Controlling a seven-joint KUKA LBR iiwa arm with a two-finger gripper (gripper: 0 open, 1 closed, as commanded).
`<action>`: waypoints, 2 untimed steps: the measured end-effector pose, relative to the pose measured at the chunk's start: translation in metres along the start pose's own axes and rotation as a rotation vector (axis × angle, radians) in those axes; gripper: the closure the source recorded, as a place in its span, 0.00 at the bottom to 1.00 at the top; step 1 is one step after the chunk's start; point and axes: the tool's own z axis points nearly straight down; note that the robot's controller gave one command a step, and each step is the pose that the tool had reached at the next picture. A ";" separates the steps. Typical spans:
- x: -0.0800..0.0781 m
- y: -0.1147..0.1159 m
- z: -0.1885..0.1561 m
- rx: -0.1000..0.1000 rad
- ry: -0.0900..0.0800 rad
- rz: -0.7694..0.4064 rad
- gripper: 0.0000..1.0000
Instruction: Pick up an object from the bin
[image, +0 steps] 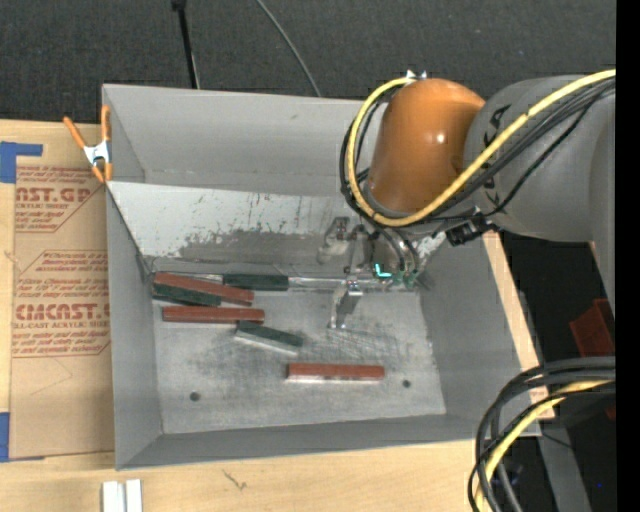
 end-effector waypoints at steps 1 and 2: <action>-0.002 0.000 -0.005 0.000 -0.008 0.000 0.00; 0.081 -0.019 0.115 -0.001 -0.004 0.023 1.00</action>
Offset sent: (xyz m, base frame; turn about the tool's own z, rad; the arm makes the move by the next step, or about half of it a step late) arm -0.0827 -0.0211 -0.1180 0.0254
